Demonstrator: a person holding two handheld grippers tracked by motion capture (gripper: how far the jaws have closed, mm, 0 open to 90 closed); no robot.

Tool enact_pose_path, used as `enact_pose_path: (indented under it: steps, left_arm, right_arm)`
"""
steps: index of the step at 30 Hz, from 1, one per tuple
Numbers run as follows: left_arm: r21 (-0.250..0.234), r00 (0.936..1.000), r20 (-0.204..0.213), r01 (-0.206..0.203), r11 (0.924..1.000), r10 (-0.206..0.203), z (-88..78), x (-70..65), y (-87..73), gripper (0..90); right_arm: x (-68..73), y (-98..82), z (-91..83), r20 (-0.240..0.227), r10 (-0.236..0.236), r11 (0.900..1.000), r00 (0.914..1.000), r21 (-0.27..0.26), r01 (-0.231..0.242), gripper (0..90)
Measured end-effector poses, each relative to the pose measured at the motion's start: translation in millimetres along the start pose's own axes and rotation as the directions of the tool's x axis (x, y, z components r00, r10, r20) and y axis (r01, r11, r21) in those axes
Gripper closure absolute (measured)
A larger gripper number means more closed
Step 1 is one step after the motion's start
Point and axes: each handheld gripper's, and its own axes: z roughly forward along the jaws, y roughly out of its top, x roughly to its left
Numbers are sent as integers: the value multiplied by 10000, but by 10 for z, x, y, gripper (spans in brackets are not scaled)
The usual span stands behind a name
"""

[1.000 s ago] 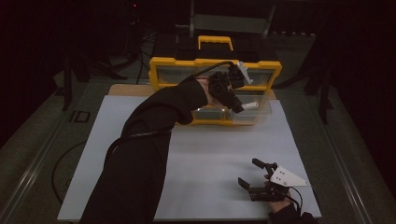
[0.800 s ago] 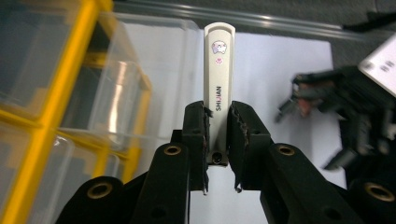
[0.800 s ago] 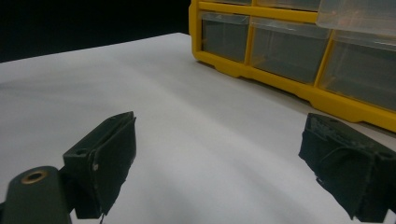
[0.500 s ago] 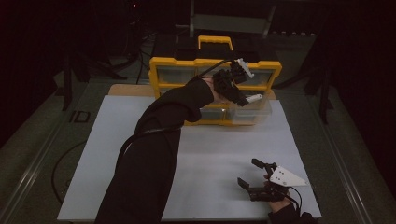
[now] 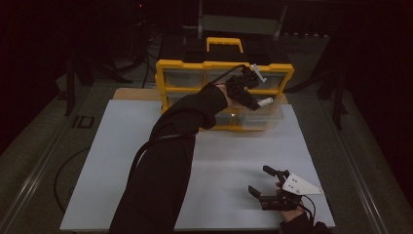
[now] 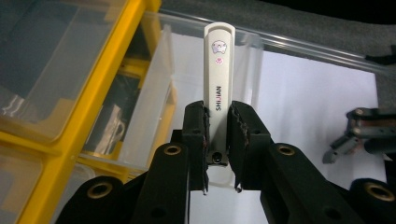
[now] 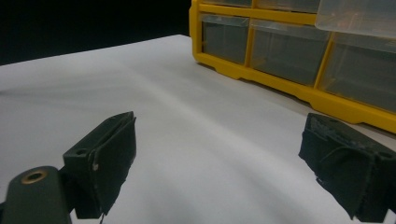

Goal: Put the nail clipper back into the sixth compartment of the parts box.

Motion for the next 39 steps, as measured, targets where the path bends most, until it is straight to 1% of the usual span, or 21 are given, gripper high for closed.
enact_pose_path:
  steps: [5, 7, 11, 12, 13, 14, 15, 16, 17, 18, 19, 20, 22, 23, 26, 28, 29, 30, 32, 37, 39]
  left_arm:
    - [-50, 10000, 19, -76, 10000, 76, 90, 4, 20, 781]
    - [-78, 10000, 41, -2, 10000, 3, 120, 14, 21, 781]
    - [128, 10000, -59, 47, 9999, -47, 159, 35, 10, 772]
    - [60, 9998, 70, 196, 9998, -196, 168, 44, -8, 772]
    - [25, 9997, -71, 221, 9998, -221, 161, 42, -11, 662]
    - [-346, 9994, 70, 340, 9988, -338, 123, 48, -26, 606]
    - [-429, 9991, -85, 416, 9982, -420, 99, 49, -32, 554]
    - [-429, 9991, -85, 416, 9982, -420, 99, 49, -32, 486]
    - [-655, 9969, 202, 766, 9949, -754, 55, 63, -52, 424]
    - [-655, 9969, 202, 766, 9949, -754, 55, 63, -52, 361]
    - [-724, 9969, 155, 780, 9943, -771, 32, 58, -65, 361]
    - [-814, 9967, 654, 540, 9952, -487, -8, 46, -102, 178]
    - [-814, 9967, 654, 540, 9952, -487, -8, 46, -102, 171]
    - [-963, 9972, 671, 392, 9946, -328, -63, 12, -159, 135]
    - [-1016, 9969, 736, 349, 9942, -275, -89, -23, -210, 57]
    - [-1273, 9972, 710, 326, 9913, -236, -106, -49, -250, 21]
    - [-1406, 9976, 665, 261, 9897, -168, -119, -60, -269, 19]
    - [-1586, 9968, 768, 341, 9868, -221, -135, -67, -286, 18]
    - [-1805, 9976, 639, 368, 9829, -256, -165, -77, -316, 16]
    - [-1867, 9993, 378, 146, 9823, -77, -216, -110, -411, 16]
    - [-1961, 9992, 376, 179, 9804, -107, -238, -116, -457, 16]
  right_arm:
    - [-5, -3, 0, -40, 45, 10000, 10000, -1, -45, 108]
    - [-5, -3, -1, -46, 46, 10000, 10000, 3, -46, 108]
    - [-6, -4, -4, -60, 77, 10000, 10000, -7, -77, 108]
    - [-7, -5, -4, -60, 91, 10000, 9999, 3, -91, 108]
    - [-6, -7, -2, -71, 103, 9999, 9999, 25, -102, 108]
    - [-8, -9, -2, -66, 80, 9999, 9999, 71, -79, 108]
    - [-8, -9, -1, -57, 80, 9999, 10000, 77, -80, 108]
    - [-5, -8, -1, -45, 89, 9999, 10000, 85, -89, 108]
    - [-5, -9, -1, -49, 75, 9999, 10000, 75, -74, 108]
    - [-5, -9, -1, -49, 75, 9999, 10000, 75, -74, 108]
    - [-6, -8, 0, -48, 59, 10000, 10000, 72, -58, 108]
    - [-2, -8, 2, -39, 64, 9999, 10000, 86, -63, 108]
    - [-1, -8, 3, -39, 53, 9999, 10000, 94, -53, 108]
    - [3, -9, 6, -36, 39, 9999, 10000, 122, -38, 108]
    - [2, -12, 11, -35, -1, 9999, 10000, 130, 2, 108]
    - [4, -13, 11, -27, 14, 9999, 10000, 160, -13, 108]
    - [3, -14, 10, -26, 0, 9999, 10000, 156, 1, 108]
    - [3, -14, 11, -22, 9, 9999, 10000, 157, -9, 108]
    - [4, -13, 11, -8, 20, 9999, 10000, 166, -20, 108]
    - [6, -12, 12, 32, -13, 9998, 10000, 176, 12, 108]
    - [4, -13, 10, 46, -5, 9998, 10000, 182, 5, 108]
